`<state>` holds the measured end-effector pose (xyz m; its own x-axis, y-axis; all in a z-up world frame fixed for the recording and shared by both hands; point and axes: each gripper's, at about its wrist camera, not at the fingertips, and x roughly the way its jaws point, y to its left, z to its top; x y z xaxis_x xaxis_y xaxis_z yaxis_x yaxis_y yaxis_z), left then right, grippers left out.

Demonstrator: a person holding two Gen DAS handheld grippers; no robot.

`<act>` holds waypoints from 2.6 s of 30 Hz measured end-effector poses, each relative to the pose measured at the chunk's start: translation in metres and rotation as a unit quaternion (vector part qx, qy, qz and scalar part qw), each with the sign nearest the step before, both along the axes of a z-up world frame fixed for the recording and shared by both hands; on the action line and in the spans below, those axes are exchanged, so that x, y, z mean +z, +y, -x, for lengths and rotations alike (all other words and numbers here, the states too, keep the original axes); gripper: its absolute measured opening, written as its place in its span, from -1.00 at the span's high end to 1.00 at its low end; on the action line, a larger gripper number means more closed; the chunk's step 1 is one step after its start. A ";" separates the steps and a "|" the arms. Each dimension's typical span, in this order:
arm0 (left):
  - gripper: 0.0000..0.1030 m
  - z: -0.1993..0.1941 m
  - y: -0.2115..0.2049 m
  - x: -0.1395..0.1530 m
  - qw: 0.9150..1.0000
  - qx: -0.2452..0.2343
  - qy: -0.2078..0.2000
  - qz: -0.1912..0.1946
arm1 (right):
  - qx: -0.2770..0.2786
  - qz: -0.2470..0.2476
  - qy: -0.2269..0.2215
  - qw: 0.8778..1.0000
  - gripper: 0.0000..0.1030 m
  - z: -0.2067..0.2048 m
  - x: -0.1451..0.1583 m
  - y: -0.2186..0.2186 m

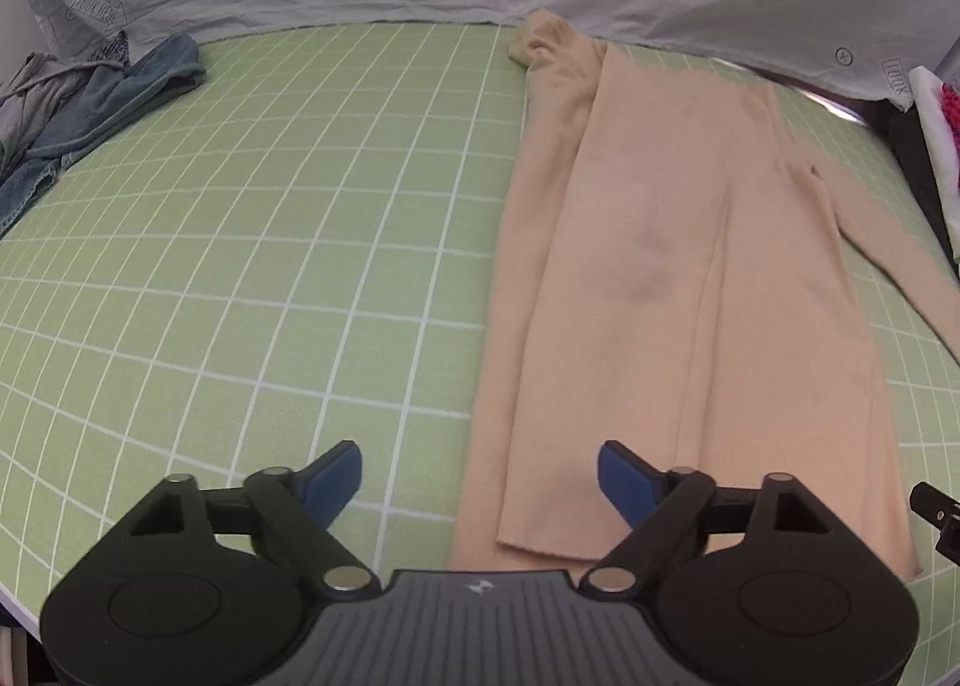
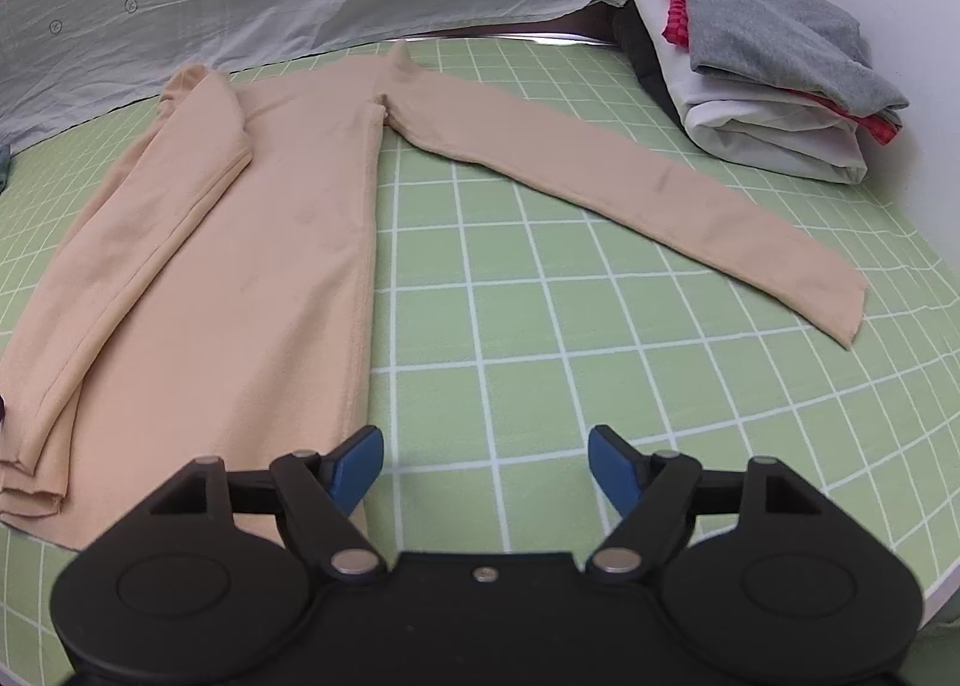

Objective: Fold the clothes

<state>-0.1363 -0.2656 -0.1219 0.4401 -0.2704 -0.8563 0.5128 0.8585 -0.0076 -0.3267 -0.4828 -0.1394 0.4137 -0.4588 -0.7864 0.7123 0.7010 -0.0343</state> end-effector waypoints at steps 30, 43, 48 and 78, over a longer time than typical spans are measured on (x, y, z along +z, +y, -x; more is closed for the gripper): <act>-1.00 -0.091 -0.071 -0.031 0.999 0.034 0.027 -0.029 | -0.229 0.070 0.007 0.971 -1.00 0.048 -0.029 -0.206; -1.00 -0.093 -0.069 -0.030 0.998 0.052 0.041 -0.011 | -0.211 0.027 -0.051 0.976 -0.40 0.054 -0.028 -0.204; -1.00 -0.093 -0.068 -0.030 0.998 0.052 0.041 -0.010 | -0.148 0.008 -0.052 0.988 0.86 0.030 -0.018 -0.201; -1.00 -0.093 -0.065 -0.028 0.998 0.051 0.026 0.004 | 0.025 -0.170 -0.212 0.962 -0.56 -0.095 0.020 -0.105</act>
